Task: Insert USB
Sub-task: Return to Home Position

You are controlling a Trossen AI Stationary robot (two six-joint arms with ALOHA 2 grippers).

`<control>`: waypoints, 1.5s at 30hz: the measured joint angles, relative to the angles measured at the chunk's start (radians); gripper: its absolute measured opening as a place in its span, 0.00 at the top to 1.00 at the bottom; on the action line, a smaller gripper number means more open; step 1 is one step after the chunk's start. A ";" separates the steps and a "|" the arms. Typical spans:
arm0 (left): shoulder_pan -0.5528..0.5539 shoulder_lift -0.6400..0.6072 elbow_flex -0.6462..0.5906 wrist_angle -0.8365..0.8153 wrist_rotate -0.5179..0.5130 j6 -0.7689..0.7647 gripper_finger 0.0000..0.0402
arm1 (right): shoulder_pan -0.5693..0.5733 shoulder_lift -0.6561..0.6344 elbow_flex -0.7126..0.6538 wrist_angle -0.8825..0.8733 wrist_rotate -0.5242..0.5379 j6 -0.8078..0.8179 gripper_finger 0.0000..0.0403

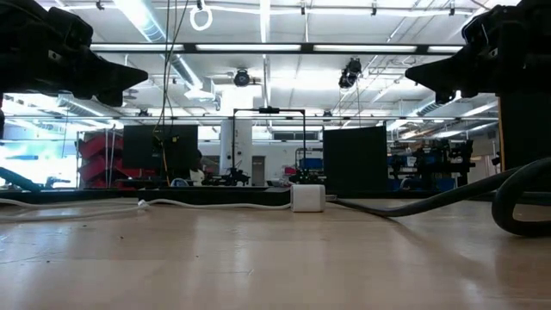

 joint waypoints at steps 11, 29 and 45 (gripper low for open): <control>0.000 0.000 0.000 0.000 0.000 0.000 1.00 | 0.000 0.000 0.000 0.000 0.000 0.000 0.99; 0.000 0.000 0.000 0.000 0.000 0.000 1.00 | 0.000 0.000 0.000 0.000 0.000 0.000 0.95; 0.000 0.000 0.000 0.000 0.000 0.000 1.00 | 0.000 0.000 0.000 0.000 0.000 0.000 0.99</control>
